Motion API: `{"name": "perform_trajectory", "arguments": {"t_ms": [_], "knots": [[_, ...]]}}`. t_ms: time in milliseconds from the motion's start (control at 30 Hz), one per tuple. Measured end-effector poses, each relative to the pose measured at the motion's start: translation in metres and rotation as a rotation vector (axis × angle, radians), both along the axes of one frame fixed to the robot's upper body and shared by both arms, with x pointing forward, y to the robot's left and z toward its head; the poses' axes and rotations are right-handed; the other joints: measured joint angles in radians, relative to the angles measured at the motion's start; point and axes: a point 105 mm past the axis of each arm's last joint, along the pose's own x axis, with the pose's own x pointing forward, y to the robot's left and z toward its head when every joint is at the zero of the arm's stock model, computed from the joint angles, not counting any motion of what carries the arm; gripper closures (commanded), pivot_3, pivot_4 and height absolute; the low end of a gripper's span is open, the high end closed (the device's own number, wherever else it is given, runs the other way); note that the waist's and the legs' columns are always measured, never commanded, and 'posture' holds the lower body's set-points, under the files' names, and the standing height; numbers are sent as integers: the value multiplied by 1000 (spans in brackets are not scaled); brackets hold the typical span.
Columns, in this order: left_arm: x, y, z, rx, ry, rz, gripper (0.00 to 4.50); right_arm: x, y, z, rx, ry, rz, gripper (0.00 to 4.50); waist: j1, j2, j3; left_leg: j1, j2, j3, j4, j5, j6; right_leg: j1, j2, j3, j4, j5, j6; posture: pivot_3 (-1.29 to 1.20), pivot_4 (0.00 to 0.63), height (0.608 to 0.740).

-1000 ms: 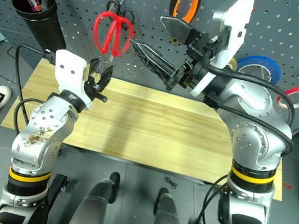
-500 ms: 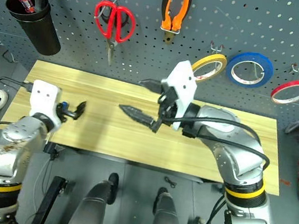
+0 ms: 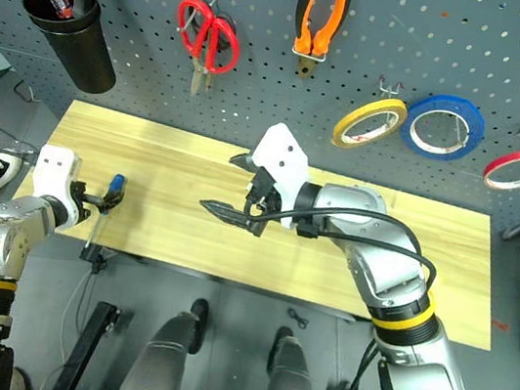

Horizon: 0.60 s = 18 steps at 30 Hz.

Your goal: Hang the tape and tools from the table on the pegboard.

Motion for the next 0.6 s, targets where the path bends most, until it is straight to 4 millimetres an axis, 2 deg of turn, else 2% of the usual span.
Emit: {"name": "perform_trajectory", "arguments": {"t_ms": [167,267,467,500,600], "knots": [[8,7,-14,-7,19,-7,57,2,-5,-6,-19,25,-23,0,0,0,12,0,0,0,0,0,0,0,0,0,0,0,-1,88,509,740],[13,7,-14,-3,8,-38,917,3,-7,-9,-22,40,-35,0,0,0,16,0,1,0,0,0,0,-1,0,0,1,0,-1,87,513,740],[15,5,-15,-1,0,-67,3829,4,-10,-7,-16,39,-50,0,0,1,17,0,1,0,-1,0,0,-1,-1,0,0,0,-1,96,503,740],[15,5,-15,-2,1,-68,4167,5,-10,-7,-16,40,-50,0,0,1,17,0,1,0,-1,0,0,-1,-1,0,0,0,-1,98,497,740],[12,2,-15,1,3,-70,4152,6,-10,-8,-16,40,-55,0,0,1,17,-1,1,1,-1,0,0,-1,-1,0,0,0,-1,104,476,740]]}}
